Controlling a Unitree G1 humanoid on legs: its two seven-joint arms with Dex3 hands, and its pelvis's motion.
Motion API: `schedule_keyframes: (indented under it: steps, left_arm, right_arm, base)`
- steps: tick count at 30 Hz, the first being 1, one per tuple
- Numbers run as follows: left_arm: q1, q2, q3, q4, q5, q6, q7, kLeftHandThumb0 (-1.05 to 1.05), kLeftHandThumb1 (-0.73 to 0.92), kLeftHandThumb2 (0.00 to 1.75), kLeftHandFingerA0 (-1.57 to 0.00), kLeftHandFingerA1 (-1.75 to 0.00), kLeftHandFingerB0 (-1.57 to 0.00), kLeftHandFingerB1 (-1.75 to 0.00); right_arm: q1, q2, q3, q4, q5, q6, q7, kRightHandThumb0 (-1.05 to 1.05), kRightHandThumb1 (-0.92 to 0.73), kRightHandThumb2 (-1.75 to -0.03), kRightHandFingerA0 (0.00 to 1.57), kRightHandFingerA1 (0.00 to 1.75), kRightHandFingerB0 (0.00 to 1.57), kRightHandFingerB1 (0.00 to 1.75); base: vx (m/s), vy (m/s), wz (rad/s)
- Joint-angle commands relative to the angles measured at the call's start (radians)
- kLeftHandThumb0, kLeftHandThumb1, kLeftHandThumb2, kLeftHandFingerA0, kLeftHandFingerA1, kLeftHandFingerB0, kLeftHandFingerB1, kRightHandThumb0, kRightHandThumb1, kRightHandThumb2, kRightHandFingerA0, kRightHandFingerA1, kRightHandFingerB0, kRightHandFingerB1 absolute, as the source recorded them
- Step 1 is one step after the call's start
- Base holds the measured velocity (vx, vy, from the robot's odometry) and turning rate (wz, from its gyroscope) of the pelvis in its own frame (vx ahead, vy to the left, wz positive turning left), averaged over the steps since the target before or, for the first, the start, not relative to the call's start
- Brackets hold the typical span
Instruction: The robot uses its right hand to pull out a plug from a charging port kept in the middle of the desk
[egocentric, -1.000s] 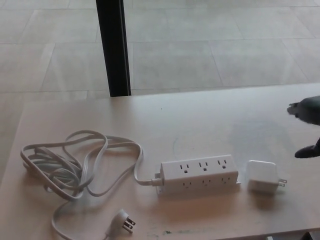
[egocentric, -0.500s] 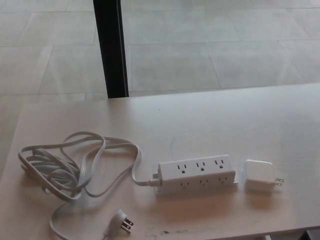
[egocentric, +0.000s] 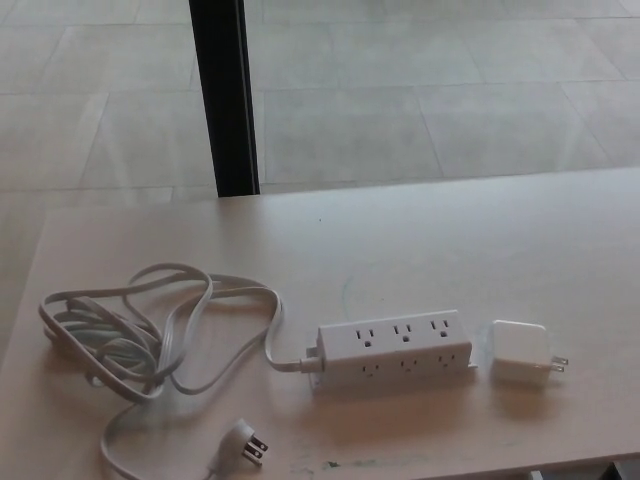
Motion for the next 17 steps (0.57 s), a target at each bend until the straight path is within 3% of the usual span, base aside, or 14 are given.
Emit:
schedule_keyframes:
  steps: [1,2,3,4,5,7,8,9,10,11,12,13,14,17]
  left_arm:
    - [0.009,0.014,0.025,0.026,-0.03,-0.027,0.0,-0.81,0.92,0.81,-0.71,-0.53,-0.47,-0.41]
    - [0.009,0.014,0.024,0.024,-0.029,-0.029,0.003,-0.8,0.92,0.8,-0.72,-0.53,-0.48,-0.41]
    - [0.003,0.015,0.024,0.027,-0.028,-0.027,0.007,-0.8,0.92,0.8,-0.72,-0.53,-0.47,-0.41]
    - [0.001,0.016,0.023,0.032,-0.026,-0.028,0.007,-0.81,0.92,0.81,-0.72,-0.53,-0.47,-0.41]
    - [-0.002,0.013,0.022,0.036,-0.026,-0.031,0.006,-0.79,0.92,0.8,-0.71,-0.53,-0.47,-0.41]
    - [0.0,0.006,0.03,0.038,-0.037,-0.031,-0.003,-0.81,0.92,0.8,-0.72,-0.54,-0.47,-0.41]
    - [0.001,0.005,0.035,0.044,-0.041,-0.032,0.0,-0.87,0.8,0.91,-0.71,-0.58,-0.47,-0.47]
    - [0.003,0.004,0.034,0.037,-0.04,-0.028,0.003,-0.81,0.92,0.79,-0.73,-0.54,-0.49,-0.42]
    - [0.007,0.006,0.032,0.036,-0.038,-0.03,0.002,-0.87,0.81,0.92,-0.7,-0.58,-0.47,-0.47]
    - [0.012,0.009,0.029,0.036,-0.032,-0.034,0.002,-0.87,0.81,0.92,-0.71,-0.57,-0.47,-0.47]
    - [0.011,0.009,0.028,0.038,-0.031,-0.036,0.005,-0.87,0.81,0.92,-0.71,-0.57,-0.47,-0.47]
    - [0.003,0.008,0.02,0.045,-0.023,-0.037,0.006,-0.87,0.81,0.92,-0.71,-0.58,-0.47,-0.47]
    - [-0.001,0.01,0.019,0.053,-0.022,-0.037,0.004,-0.81,0.92,0.79,-0.73,-0.51,-0.5,-0.4]
    - [-0.009,0.008,0.025,0.062,-0.029,-0.03,0.007,-0.88,0.8,0.92,-0.71,-0.57,-0.48,-0.47]
  right_arm:
    - [0.169,0.284,-0.499,0.347,0.456,-0.046,-0.508,-1.05,-0.81,-0.61,1.21,1.14,0.0,1.17]
    - [0.167,0.299,-0.502,0.355,0.461,-0.043,-0.513,-1.05,-0.81,-0.62,1.24,1.1,0.03,1.07]
    - [0.155,0.312,-0.519,0.376,0.476,-0.034,-0.516,-0.93,-0.53,-1.16,1.15,1.07,0.0,0.73]
    - [0.148,0.318,-0.53,0.397,0.485,-0.031,-0.523,-0.93,-0.54,-1.17,1.21,1.11,0.0,0.73]
    - [0.144,0.322,-0.548,0.417,0.5,-0.036,-0.528,-1.04,-0.78,-0.66,1.23,1.1,0.09,1.04]
    - [0.141,0.327,-0.557,0.425,0.494,-0.023,-0.547,-1.04,-0.77,-0.71,1.25,1.13,0.04,1.19]
    - [0.131,0.327,-0.572,0.436,0.5,-0.002,-0.562,-1.05,-0.78,-0.7,1.21,1.16,0.06,1.01]
    - [0.131,0.333,-0.577,0.445,0.5,-0.016,-0.572,-1.04,-0.8,-0.71,1.18,1.13,0.2,1.09]
    - [0.135,0.34,-0.576,0.441,0.493,-0.01,-0.58,-1.04,-0.81,-0.74,1.21,1.1,0.26,1.12]
    - [0.14,0.349,-0.579,0.433,0.486,0.0,-0.584,-0.96,-0.62,-1.25,1.21,1.12,0.26,0.86]
    - [0.14,0.351,-0.587,0.438,0.493,-0.005,-0.577,-0.96,-0.62,-1.25,1.21,1.12,0.26,0.86]
    - [0.14,0.349,-0.598,0.444,0.499,-0.006,-0.58,-1.04,-0.81,-0.73,1.25,1.09,0.33,1.11]
    - [0.138,0.347,-0.602,0.451,0.501,-0.005,-0.575,-1.03,-0.82,-0.71,1.24,1.09,0.25,1.06]
    - [0.124,0.348,-0.612,0.45,0.514,-0.004,-0.55,-1.02,-0.78,-0.74,1.27,1.11,0.27,1.19]
  base:
    - [0.0,0.0,0.0]
    - [0.0,0.0,0.0]
    - [0.0,0.0,0.0]
    - [0.0,0.0,0.0]
    - [0.0,0.0,0.0]
    - [0.0,0.0,0.0]
    - [0.0,0.0,0.0]
    - [0.0,0.0,0.0]
    - [0.0,0.0,0.0]
    - [0.0,0.0,0.0]
    - [0.0,0.0,0.0]
    - [0.0,0.0,0.0]
    - [0.0,0.0,0.0]
    - [0.0,0.0,0.0]
